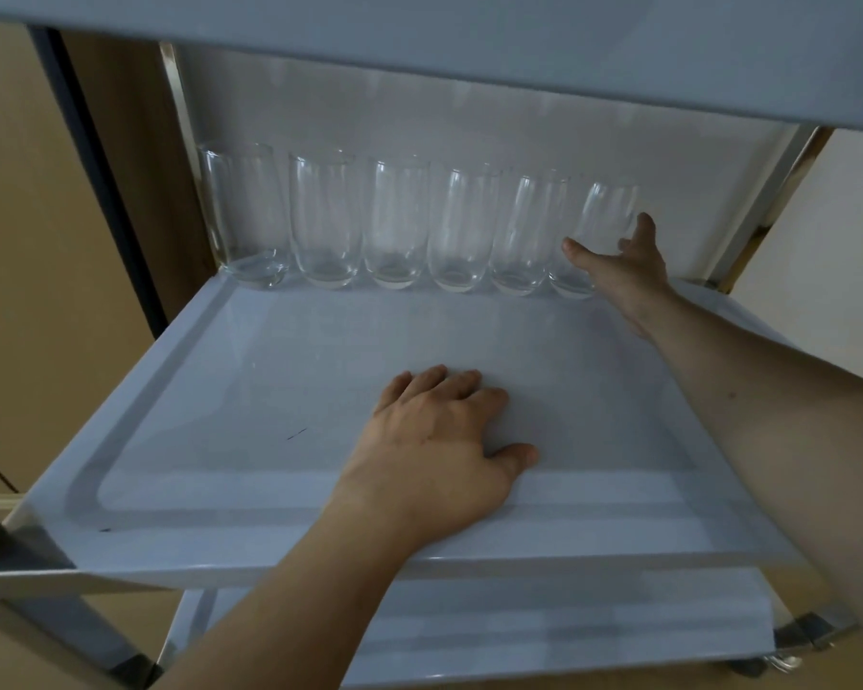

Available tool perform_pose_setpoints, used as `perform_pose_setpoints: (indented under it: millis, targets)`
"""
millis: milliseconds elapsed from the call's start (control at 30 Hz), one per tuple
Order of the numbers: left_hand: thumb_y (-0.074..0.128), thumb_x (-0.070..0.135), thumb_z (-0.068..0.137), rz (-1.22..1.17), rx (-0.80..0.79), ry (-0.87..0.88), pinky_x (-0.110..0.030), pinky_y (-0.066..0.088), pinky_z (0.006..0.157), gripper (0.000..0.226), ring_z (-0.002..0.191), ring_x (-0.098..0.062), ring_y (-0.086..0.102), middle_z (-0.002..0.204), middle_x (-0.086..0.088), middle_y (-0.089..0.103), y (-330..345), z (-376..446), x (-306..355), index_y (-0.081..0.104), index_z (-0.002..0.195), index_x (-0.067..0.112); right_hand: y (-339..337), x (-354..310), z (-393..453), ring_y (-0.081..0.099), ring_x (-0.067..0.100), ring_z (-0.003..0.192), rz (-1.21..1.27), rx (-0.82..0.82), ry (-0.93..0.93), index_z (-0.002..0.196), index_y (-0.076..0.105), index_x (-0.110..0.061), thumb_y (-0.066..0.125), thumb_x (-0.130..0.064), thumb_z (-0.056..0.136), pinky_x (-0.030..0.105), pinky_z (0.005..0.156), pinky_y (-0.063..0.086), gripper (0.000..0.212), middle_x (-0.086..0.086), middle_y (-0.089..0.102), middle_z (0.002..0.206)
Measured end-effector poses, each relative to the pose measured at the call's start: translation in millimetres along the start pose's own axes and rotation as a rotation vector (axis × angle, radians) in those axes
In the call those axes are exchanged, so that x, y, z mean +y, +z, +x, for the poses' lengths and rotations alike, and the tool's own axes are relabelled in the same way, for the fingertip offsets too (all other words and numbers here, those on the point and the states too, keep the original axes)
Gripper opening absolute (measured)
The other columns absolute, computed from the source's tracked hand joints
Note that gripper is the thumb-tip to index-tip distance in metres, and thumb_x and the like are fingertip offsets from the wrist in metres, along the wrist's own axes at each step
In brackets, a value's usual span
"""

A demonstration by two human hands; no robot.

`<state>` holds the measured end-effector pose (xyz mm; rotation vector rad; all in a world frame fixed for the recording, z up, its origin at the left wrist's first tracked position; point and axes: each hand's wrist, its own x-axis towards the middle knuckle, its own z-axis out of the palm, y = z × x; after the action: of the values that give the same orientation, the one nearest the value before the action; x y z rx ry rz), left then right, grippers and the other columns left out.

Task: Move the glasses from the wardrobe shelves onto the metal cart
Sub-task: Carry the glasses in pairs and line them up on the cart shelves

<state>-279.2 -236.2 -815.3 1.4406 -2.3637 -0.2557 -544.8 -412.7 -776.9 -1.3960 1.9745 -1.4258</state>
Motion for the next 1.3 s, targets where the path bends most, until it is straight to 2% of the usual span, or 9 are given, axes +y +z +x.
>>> perform_pose_setpoints:
  millis: [67,233,433,633,767,933,1067,1167,1300]
  targets:
    - [0.048,0.069,0.092,-0.002,0.007,0.005,-0.034,0.01,0.125,0.06,0.15,-0.014,0.023,0.16,0.013,0.036,0.3,0.7,0.2,0.05,0.143,0.038,-4.6,-1.7,-7.9,0.043,0.024,0.141,-0.02,0.008,0.03,0.161,0.009,-0.021,0.085,-0.053,0.072,0.035,0.115,0.038,0.121,0.009,0.037,0.158]
    - [0.034,0.073,0.079,-0.023,-0.011,-0.004,-0.029,0.011,0.118,0.074,0.145,-0.013,0.03,0.154,0.013,0.044,-6.6,-2.3,4.4,0.055,0.139,0.036,-19.3,-13.0,-58.5,0.042,0.026,0.141,-0.229,-0.102,-0.05,0.158,0.025,-0.018,0.083,-0.045,0.079,0.03,0.112,0.035,0.102,0.01,0.04,0.156]
    - [0.055,0.063,0.092,-0.005,-0.02,-0.027,-0.033,0.015,0.119,0.057,0.145,-0.017,0.032,0.155,0.008,0.045,-12.1,-2.8,9.9,0.054,0.142,0.035,-33.7,-18.7,-138.7,0.04,0.035,0.141,-0.554,-0.302,-0.151,0.155,0.033,-0.011,0.068,-0.054,0.089,0.036,0.116,0.032,0.086,0.02,0.043,0.153]
    - [0.039,0.072,0.079,0.005,-0.029,-0.052,-0.037,0.023,0.119,0.077,0.141,-0.024,0.042,0.149,0.0,0.053,-15.9,-6.1,13.8,0.06,0.138,0.029,-50.6,-15.3,-204.0,0.021,0.035,0.149,-0.687,-0.413,-0.17,0.157,0.026,-0.022,0.052,-0.07,0.088,0.041,0.122,0.021,0.088,0.014,0.027,0.161]
    - [0.031,0.069,0.079,-0.05,-0.046,-0.064,-0.041,0.03,0.118,0.081,0.135,-0.03,0.05,0.142,-0.006,0.06,-21.3,-5.7,10.6,0.066,0.133,0.02,-71.9,-10.9,-228.2,0.03,0.042,0.144,-0.686,-0.389,-0.18,0.153,0.038,-0.016,0.022,-0.084,0.073,0.047,0.12,0.025,0.106,0.022,0.038,0.155]
    - [0.027,0.072,0.081,-0.029,-0.205,-0.106,-0.046,0.024,0.123,0.087,0.145,-0.035,0.036,0.152,-0.011,0.05,-39.5,-15.2,30.3,0.057,0.142,0.019,-101.4,-13.7,-252.2,0.036,0.045,0.14,-0.751,-0.492,-0.101,0.148,0.044,-0.009,0.027,-0.079,0.082,0.053,0.118,0.028,0.098,0.026,0.043,0.15]
    - [0.022,0.077,0.081,-0.076,-0.292,-0.199,-0.048,0.023,0.123,0.092,0.149,-0.037,0.03,0.155,-0.013,0.045,-81.2,-53.9,50.8,0.052,0.147,0.018,-129.8,-48.2,-272.1,0.017,0.039,0.151,-0.831,-0.67,0.008,0.158,0.024,-0.02,0.015,-0.086,0.08,0.052,0.124,0.013,0.103,0.018,0.022,0.164]
    - [0.016,0.079,0.08,-0.065,-0.408,-0.259,-0.048,0.018,0.124,0.097,0.152,-0.035,0.022,0.159,-0.012,0.039,-123.4,-91.5,65.9,0.046,0.151,0.02,-155.7,-92.3,-293.0,0.007,0.037,0.154,-0.823,-0.761,0.069,0.161,0.014,-0.024,0.034,-0.074,0.093,0.05,0.125,0.008,0.086,0.014,0.011,0.168]
    - [0.038,0.072,0.094,-0.044,-0.475,-0.28,-0.047,0.016,0.124,0.077,0.154,-0.033,0.017,0.162,-0.011,0.034,-196.6,-122.6,85.1,0.04,0.154,0.023,-190.4,-167.1,-314.2,0.008,0.037,0.154,-0.79,-0.827,0.109,0.161,0.015,-0.025,0.041,-0.069,0.095,0.052,0.124,0.01,0.083,0.014,0.011,0.168]
